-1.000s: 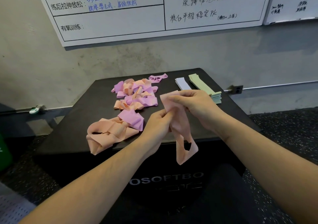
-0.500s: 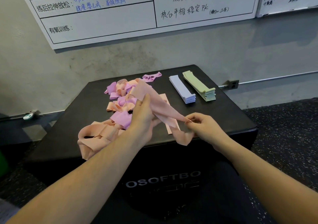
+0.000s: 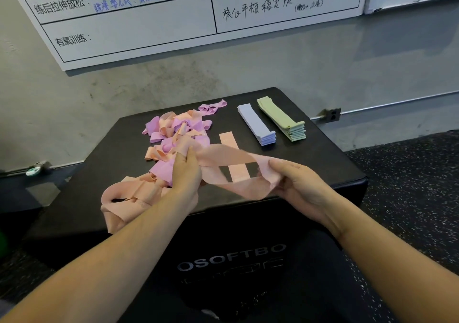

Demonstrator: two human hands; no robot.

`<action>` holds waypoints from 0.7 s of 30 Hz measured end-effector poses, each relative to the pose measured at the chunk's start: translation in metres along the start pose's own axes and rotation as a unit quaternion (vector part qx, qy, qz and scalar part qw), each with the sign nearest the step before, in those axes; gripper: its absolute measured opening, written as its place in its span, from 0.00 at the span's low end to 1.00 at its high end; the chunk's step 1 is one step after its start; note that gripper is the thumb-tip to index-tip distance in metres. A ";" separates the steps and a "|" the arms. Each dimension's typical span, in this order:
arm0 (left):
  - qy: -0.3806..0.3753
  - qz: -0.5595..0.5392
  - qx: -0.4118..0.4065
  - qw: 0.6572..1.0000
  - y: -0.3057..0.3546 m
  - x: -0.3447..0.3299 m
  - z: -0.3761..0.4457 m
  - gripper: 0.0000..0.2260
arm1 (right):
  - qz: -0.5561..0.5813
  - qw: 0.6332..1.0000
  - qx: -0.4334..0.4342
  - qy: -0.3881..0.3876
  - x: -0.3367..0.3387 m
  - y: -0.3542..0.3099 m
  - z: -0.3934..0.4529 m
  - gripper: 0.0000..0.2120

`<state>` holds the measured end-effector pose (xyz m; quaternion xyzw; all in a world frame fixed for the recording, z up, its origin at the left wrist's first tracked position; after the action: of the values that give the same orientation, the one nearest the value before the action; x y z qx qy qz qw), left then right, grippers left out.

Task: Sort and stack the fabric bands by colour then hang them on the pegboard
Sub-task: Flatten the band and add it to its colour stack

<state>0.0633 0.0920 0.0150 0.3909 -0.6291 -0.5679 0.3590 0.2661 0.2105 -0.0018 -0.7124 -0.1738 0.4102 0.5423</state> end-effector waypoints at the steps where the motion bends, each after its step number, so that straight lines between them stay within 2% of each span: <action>1: 0.003 0.002 -0.002 1.000 -0.001 0.000 0.002 0.15 | 0.003 1.000 -0.009 0.010 0.001 0.003 0.002 0.18; 3: 0.000 -0.001 -0.002 1.000 0.000 -0.001 0.005 0.15 | 0.003 0.998 -0.051 0.031 0.003 0.013 0.005 0.17; 6: -0.015 0.003 -0.005 1.000 0.004 -0.007 0.008 0.14 | -0.034 0.995 -0.098 0.010 -0.001 0.021 0.005 0.16; 8: -0.022 -0.001 -0.010 1.000 0.006 -0.011 0.009 0.12 | -0.113 0.989 -0.086 0.043 0.007 0.020 0.006 0.25; 10: -0.026 0.000 -0.026 0.999 0.008 -0.015 0.008 0.11 | -0.192 0.976 -0.048 0.090 0.017 0.014 0.008 0.27; 13: -0.030 0.008 -0.052 0.998 0.011 -0.018 0.010 0.12 | -0.245 0.959 0.024 0.140 0.029 0.001 0.012 0.22; 16: -0.034 0.016 -0.067 0.997 0.012 -0.020 0.010 0.14 | -0.301 0.940 0.086 0.138 0.030 -0.017 0.011 0.21; 18: -0.036 0.016 -0.074 0.996 0.012 -0.021 0.012 0.15 | -0.316 0.932 0.115 0.136 0.031 -0.023 0.011 0.12; 20: -0.034 0.008 -0.069 0.997 0.012 -0.021 0.014 0.15 | -0.287 0.939 0.121 0.145 0.034 -0.024 0.013 0.03; 21: -0.035 0.008 -0.071 0.997 0.012 -0.020 0.016 0.15 | -0.277 0.942 0.119 0.149 0.036 -0.024 0.015 0.02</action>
<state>0.0567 0.1180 0.0252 0.3397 -0.6025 -0.6212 0.3682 0.2813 0.2529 0.0043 -0.6191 -0.2312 0.1511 0.7351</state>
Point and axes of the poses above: each hand's wrist, its own z-axis towards the middle knuckle, its own x-axis out of the back of the hand, y = z × x, the point moved 8 cm from there along z, towards the middle knuckle, and after that the axes turned 2 degrees about y, right-handed, at the moved point
